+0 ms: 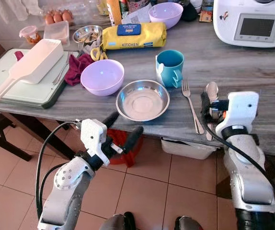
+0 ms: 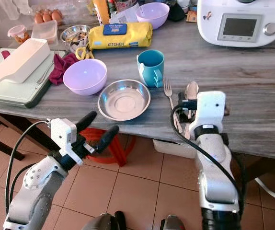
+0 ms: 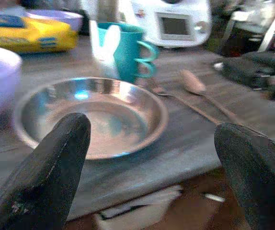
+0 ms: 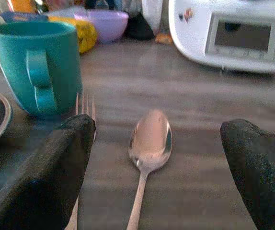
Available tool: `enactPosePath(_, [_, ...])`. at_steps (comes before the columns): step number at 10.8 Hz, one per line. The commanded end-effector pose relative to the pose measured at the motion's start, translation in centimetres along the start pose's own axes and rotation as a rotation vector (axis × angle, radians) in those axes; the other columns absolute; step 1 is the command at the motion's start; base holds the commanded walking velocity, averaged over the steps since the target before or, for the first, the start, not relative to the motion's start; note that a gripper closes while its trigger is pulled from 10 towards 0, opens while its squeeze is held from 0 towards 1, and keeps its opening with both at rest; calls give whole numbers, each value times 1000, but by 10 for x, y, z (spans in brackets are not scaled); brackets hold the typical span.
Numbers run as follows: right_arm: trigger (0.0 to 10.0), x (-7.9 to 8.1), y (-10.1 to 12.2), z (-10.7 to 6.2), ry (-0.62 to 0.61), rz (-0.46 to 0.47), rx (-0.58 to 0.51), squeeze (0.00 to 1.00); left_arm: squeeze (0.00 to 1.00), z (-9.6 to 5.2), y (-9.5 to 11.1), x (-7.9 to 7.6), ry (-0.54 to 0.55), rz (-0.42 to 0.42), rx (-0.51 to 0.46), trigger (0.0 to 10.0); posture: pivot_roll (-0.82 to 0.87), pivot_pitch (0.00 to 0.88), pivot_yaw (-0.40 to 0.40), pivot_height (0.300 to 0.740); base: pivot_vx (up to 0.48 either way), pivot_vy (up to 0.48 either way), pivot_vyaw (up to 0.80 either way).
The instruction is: Setting the table
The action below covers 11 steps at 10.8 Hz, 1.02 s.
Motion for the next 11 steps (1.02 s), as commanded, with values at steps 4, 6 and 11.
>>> enactPosePath(4, [10000, 9, -17, -7, -37, 47, 176, 1000, 0, -12, -8, -9, -82, -25, 27, 10000, -106, 161, 130, 740, 0, 0, 0])
enactPosePath(6, [10000, 15, -26, -9, -26, 44, 244, 1000, 0, -12, -9, -11, -82, -29, 28, 10000, -106, 161, 127, 740, 0, 0, 0])
enactPosePath(11, [10000, 13, -27, -9, -45, -23, 293, 1000, 0, -12, -9, -12, -75, -33, 28, 10000, -105, 162, 123, 740, 0, 0, 0])
Point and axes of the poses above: a point about 5 cm out from each wrist's last joint towards the gripper, its own z axis pointing out of the wrist towards the gripper, its own y axis along the axis of the wrist's last joint, x = y × z, the point moved 5 cm from there along z, pointing out of the wrist towards the gripper, and after that the axes turned 14 degrees about z, right-handed, at the moved point
